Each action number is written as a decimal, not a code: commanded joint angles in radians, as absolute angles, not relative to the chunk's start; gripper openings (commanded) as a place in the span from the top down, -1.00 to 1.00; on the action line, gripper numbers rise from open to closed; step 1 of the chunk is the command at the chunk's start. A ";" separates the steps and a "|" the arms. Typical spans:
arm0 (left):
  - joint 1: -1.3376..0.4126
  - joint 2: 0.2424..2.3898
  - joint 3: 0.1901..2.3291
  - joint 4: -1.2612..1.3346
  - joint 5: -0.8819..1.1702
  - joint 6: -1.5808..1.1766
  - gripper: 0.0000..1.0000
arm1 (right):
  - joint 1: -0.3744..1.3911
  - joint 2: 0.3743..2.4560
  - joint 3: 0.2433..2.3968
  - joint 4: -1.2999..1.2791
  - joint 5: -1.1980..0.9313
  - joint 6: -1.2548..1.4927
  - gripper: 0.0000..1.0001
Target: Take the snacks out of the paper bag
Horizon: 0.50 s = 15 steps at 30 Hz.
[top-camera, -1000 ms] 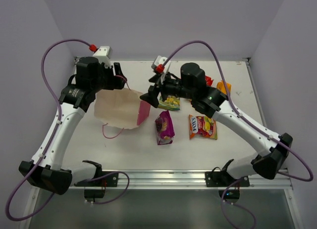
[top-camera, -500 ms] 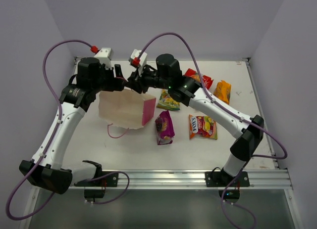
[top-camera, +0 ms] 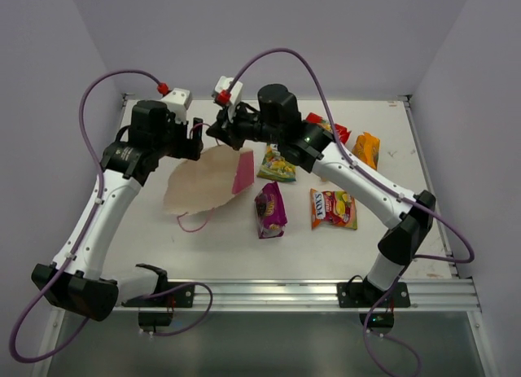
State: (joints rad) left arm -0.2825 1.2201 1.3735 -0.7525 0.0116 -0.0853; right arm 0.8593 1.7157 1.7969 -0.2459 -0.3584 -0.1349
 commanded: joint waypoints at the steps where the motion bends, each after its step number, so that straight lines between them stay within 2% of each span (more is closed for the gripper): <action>1: -0.299 1.198 1.345 -0.785 -0.012 -0.008 -0.68 | 0.867 1.674 1.885 -0.258 -0.331 -0.155 1.00; 10: -0.330 1.152 1.256 -0.770 0.000 0.074 -0.81 | 0.862 1.761 2.002 -0.356 -0.285 -0.095 1.00; 15: -0.347 1.120 1.230 -0.765 0.087 0.121 -0.89 | 0.838 1.822 2.095 -0.451 -0.275 -0.071 1.00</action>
